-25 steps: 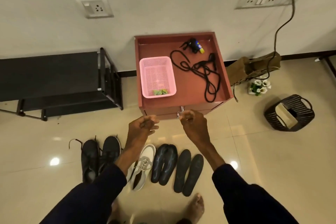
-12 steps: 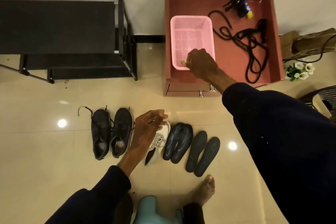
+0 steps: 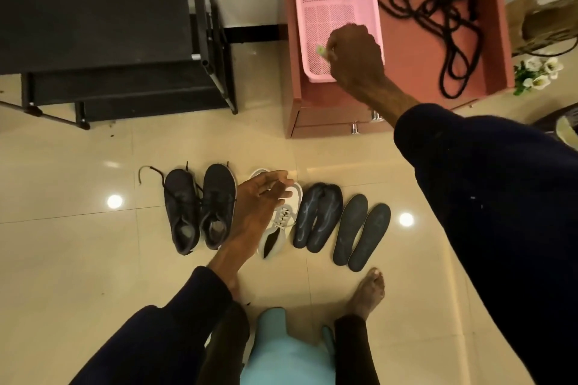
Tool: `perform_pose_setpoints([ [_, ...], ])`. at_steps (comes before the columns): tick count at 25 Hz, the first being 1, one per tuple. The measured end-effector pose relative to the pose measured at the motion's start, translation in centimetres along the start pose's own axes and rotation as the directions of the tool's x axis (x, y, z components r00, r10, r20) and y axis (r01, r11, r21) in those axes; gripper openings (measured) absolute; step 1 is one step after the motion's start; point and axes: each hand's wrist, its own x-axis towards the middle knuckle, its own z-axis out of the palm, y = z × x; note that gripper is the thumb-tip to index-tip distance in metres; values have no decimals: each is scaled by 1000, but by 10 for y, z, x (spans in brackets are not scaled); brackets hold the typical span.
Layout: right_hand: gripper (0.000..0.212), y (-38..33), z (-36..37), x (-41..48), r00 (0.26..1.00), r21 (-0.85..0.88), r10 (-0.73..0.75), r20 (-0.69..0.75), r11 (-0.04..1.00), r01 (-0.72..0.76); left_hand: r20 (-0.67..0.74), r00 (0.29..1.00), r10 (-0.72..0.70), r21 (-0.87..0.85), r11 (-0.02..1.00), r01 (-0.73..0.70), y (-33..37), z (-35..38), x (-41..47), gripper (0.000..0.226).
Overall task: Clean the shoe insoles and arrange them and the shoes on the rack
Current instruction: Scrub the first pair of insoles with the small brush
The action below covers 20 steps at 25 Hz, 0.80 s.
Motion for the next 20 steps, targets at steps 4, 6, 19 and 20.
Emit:
perform_pose_setpoints([
  [4, 22, 6, -35, -70, 948, 291, 44, -317, 955, 52, 59, 998, 10, 42, 999, -12, 2, 3, -3, 20],
  [6, 20, 13, -45, -121, 935, 387, 112, -337, 921, 29, 81, 997, 17, 78, 997, -23, -1, 9, -8, 21],
  [19, 32, 107, 97, -390, 945, 525, 217, 243, 790, -316, -72, 992, -99, 47, 994, 102, -150, 60, -67, 21],
  [20, 29, 117, 111, -402, 938, 526, 190, 291, 787, -323, -86, 988, -126, 34, 991, 129, -167, 65, -69, 18],
])
